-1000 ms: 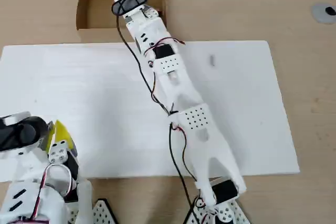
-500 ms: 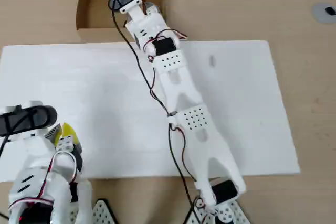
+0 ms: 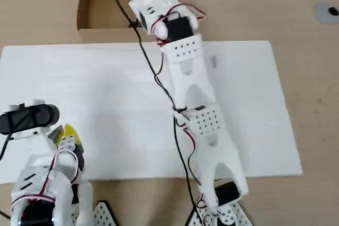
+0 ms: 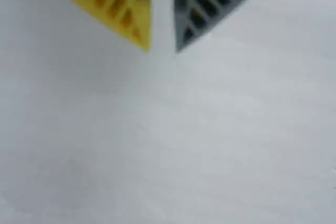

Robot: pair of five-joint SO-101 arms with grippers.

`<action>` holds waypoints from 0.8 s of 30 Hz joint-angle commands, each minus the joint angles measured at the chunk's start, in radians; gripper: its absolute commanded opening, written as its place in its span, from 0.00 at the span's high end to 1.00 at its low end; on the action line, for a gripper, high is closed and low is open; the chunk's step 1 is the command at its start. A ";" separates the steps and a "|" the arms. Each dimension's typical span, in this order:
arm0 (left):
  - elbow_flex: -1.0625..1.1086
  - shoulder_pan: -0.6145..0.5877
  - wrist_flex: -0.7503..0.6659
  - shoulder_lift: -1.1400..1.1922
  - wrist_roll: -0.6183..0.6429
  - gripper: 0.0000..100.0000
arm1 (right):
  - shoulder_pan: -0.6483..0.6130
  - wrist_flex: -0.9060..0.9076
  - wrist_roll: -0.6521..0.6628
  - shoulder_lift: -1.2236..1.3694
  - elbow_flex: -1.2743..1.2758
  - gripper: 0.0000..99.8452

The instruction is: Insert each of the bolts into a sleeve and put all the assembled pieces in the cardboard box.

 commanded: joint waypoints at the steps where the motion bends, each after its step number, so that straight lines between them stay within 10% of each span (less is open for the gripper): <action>1: -0.003 -0.012 -0.021 -0.005 0.005 0.97 | 0.019 0.196 -0.034 -0.203 -0.058 0.99; 8: -0.002 -0.014 -0.021 -0.005 -0.002 0.97 | 0.019 0.577 -0.157 -0.467 -0.058 0.99; 24: 0.206 -0.008 -0.063 -0.005 0.000 0.97 | 0.380 0.580 -0.242 -0.897 0.050 0.99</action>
